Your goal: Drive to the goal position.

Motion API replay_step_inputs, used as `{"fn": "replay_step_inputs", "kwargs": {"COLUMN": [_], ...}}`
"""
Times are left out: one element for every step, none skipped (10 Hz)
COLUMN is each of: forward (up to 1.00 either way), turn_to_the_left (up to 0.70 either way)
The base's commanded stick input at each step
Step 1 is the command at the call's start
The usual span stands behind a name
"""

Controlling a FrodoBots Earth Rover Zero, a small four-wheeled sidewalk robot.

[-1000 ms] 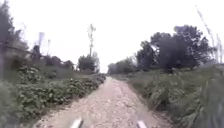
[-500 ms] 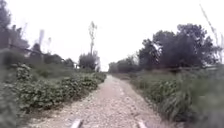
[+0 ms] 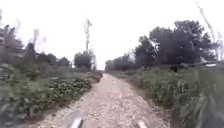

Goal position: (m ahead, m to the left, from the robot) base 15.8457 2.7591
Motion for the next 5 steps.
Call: {"fn": "replay_step_inputs", "kwargs": {"forward": [0.70, 0.70, 0.70, 0.70, 0.70], "turn_to_the_left": [-0.18, -0.11, -0.03, 0.00, 0.00]}}
